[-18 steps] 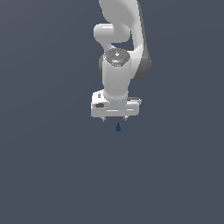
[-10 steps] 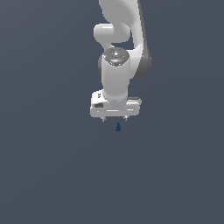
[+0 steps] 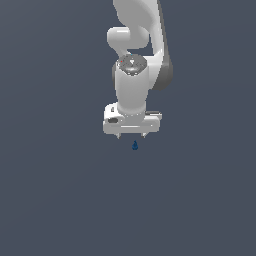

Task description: Pick up the object and move it to a goal position.

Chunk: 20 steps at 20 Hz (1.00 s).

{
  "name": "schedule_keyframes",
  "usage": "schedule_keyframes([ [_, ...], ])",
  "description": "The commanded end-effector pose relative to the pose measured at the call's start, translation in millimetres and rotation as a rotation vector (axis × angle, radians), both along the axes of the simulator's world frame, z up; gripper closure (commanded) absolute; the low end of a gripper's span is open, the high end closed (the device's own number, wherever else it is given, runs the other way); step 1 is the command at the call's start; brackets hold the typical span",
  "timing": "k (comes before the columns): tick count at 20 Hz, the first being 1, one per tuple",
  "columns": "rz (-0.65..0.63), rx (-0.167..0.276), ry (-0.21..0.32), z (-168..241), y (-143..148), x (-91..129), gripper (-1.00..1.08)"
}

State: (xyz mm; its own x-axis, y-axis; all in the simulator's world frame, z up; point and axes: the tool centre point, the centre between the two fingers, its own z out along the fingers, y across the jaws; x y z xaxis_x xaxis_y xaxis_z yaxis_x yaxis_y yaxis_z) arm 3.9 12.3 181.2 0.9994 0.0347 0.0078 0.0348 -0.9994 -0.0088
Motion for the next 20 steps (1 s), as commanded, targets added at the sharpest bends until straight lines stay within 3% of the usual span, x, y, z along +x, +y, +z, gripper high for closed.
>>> schedule_keyframes([
  [1, -0.019, 0.001, 0.001, -2, 1, -1, -0.92],
  [10, -0.158, 0.004, 0.004, -13, 5, -5, -0.92],
  [20, -0.412, 0.007, 0.010, -33, 12, -15, -0.92],
])
